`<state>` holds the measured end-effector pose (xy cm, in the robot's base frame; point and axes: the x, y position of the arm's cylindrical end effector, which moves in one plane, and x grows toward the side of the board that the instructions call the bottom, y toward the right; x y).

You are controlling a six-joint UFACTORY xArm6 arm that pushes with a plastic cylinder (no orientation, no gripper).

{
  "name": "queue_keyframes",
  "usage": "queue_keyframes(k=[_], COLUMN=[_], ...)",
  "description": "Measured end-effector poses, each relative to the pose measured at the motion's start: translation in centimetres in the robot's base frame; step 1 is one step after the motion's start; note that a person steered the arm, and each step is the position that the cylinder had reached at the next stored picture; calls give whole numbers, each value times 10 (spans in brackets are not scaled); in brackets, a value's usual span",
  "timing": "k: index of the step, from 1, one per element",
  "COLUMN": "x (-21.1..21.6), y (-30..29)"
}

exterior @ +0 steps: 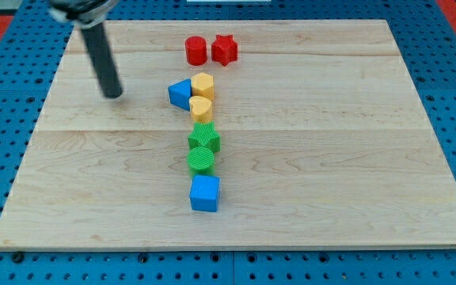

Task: Push the blue cube towards the blue triangle

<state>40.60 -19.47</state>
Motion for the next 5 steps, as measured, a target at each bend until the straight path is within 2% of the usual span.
queue_keyframes(k=[1, 2, 3, 4, 5], x=[122, 213, 213, 213, 176], y=[5, 95, 177, 201, 164])
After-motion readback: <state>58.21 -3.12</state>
